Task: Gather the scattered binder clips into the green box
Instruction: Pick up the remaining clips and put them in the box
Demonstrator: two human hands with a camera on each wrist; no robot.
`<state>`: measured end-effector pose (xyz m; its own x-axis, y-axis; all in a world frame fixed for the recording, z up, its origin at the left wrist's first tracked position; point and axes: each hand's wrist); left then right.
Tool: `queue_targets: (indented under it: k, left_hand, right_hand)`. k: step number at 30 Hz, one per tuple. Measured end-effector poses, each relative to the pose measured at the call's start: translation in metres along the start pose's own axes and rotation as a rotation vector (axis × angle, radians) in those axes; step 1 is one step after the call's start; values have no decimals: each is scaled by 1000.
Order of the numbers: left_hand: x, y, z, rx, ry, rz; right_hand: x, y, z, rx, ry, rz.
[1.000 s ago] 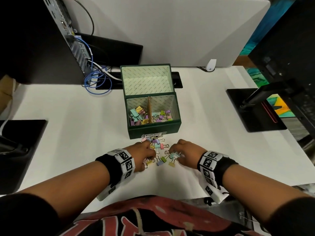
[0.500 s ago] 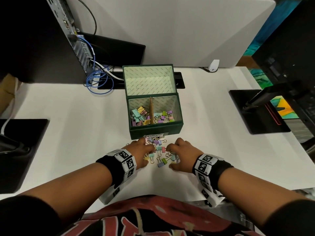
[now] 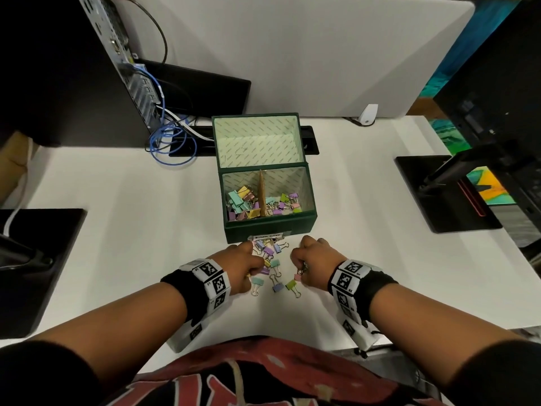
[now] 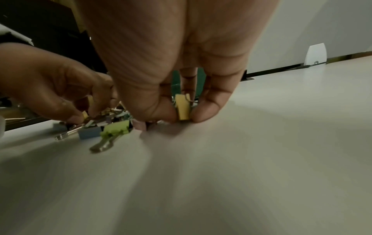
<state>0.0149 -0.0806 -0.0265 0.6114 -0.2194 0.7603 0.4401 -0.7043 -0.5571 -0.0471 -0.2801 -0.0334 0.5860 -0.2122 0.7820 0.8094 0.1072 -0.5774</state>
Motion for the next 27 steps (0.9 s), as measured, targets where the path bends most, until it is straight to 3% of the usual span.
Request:
queue_targets:
  k: [11, 20, 24, 27]
  left_hand:
    - [2, -4, 4, -67, -119, -90]
    - [42, -13, -4, -133, -492, -313]
    - [76, -6, -15, -136, -600, -437]
    - [95, 4, -21, -144, -693, -536]
  right_hand:
    - [12, -7, -11, 11, 300, -108]
    - [96, -12, 17, 172, 550, -508]
    - [107, -1, 15, 156, 580, -437]
    - [95, -1, 8, 136, 589, -473]
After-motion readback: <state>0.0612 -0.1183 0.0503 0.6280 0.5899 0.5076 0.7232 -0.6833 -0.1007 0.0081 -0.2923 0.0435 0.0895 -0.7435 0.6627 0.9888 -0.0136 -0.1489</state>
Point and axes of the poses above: each hand's wrist, its own y-axis towards the middle knuckle, its own x-axis out of the back of the hand, z = x × y, and after that the axes turned 6 degrees about z, right-handed
